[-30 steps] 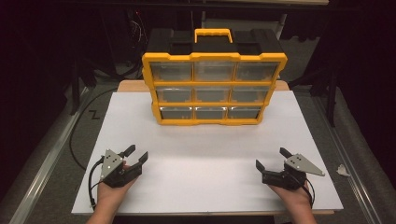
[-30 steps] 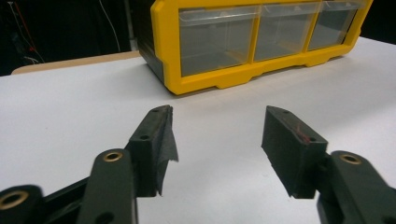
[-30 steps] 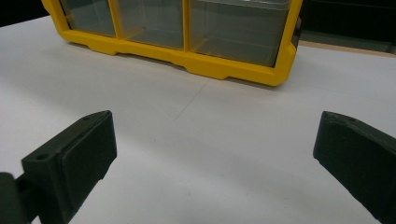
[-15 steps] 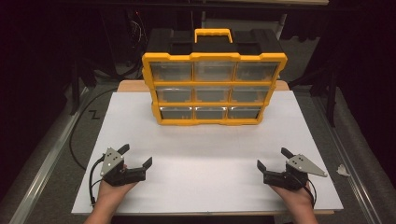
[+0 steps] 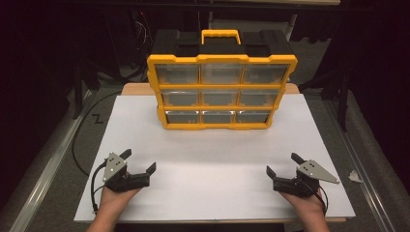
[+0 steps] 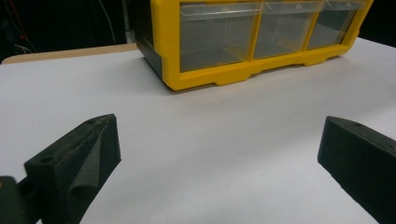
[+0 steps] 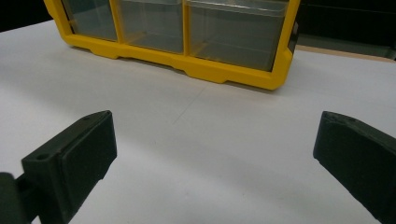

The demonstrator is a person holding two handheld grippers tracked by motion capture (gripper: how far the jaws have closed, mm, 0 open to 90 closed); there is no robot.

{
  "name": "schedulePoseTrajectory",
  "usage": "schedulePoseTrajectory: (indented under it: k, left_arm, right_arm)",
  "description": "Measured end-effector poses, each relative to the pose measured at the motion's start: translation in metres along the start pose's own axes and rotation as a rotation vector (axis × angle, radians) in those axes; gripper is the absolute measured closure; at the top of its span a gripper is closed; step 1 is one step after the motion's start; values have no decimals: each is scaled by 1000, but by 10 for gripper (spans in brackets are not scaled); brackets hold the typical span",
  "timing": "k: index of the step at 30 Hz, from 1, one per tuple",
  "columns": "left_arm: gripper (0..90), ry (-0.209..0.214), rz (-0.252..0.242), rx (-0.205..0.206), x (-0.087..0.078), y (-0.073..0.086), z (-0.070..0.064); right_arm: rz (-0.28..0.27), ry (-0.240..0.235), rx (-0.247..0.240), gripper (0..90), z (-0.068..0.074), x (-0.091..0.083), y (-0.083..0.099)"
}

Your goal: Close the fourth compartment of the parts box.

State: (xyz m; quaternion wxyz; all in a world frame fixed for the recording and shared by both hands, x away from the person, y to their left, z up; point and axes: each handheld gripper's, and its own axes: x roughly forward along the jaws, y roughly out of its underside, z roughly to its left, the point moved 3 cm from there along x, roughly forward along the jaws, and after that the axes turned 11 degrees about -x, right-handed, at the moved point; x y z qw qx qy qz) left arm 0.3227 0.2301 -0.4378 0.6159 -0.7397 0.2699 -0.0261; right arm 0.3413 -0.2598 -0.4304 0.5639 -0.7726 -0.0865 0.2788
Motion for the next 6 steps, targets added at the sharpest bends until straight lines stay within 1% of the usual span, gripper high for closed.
schedulePoseTrajectory:
  k: [3,6]
  left_arm:
    - [0,1,9,15,0,1,-1]
    - [0,0,7,16,0,1,-1]
  right_arm:
    - [0,0,-1,8,0,0,0]
    - [0,1,-3,9,0,0,0]
